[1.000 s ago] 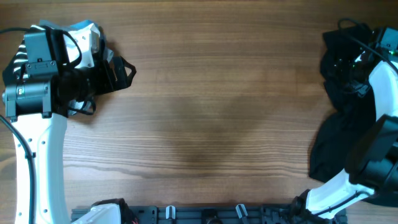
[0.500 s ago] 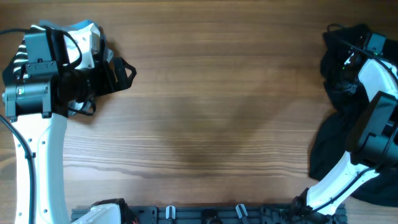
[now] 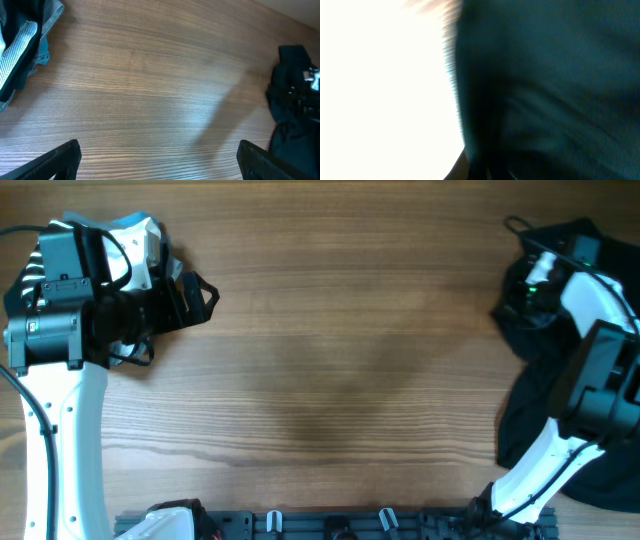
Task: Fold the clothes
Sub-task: 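Reach the right gripper to the crumpled black T-shirt and grasp it, then drag the black T-shirt to table center with the right gripper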
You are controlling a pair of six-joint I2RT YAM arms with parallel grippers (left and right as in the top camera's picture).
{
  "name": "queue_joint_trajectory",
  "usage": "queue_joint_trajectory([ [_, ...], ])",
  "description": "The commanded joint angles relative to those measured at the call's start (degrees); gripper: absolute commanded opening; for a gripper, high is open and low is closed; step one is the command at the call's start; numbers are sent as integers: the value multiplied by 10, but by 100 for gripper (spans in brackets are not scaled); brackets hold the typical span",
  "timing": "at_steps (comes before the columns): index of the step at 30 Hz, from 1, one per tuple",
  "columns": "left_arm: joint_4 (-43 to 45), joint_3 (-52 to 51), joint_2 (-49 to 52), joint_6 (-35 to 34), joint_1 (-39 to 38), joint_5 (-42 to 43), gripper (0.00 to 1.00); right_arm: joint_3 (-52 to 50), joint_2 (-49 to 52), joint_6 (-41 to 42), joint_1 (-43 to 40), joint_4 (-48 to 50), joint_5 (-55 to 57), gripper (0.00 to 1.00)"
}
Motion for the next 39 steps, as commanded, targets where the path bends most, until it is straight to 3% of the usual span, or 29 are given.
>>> queue_joint_trajectory([
  [1,5,12,-6,12,-2,13,100,9,-18,-35,101,-19,-159,4],
  [3,6,12,-7,12,-1,13,100,9,-21,-35,157,-25,-177,4],
  [5,5,12,-10,12,-1,6,100,9,-21,-33,280,-29,-188,4],
  [8,7,12,-19,12,1,-17,100,9,-21,-36,392,-30,-188,5],
  [11,19,12,-33,12,9,-32,100,11,-22,-86,501,-37,-188,43],
  [12,27,12,-38,12,13,-32,100,15,-23,-96,524,-41,-188,48],
  [16,56,12,-52,12,13,-32,100,25,-54,-91,558,-50,-131,50],
  [19,72,12,-54,12,13,-25,100,25,-111,-83,533,-68,-75,50],
  [20,88,12,-47,12,2,-2,91,25,-189,-66,475,-81,-40,52],
  [24,110,12,-8,18,-50,3,72,25,-284,31,372,-83,0,60],
  [27,120,12,47,58,-108,3,55,25,-330,86,296,-91,0,60],
  [31,154,12,150,105,-184,2,39,25,-354,103,214,-138,-1,61],
  [37,247,12,298,120,-255,2,4,21,-351,101,141,-243,21,64],
  [39,283,12,347,119,-271,2,4,18,-351,100,127,-262,37,64],
])
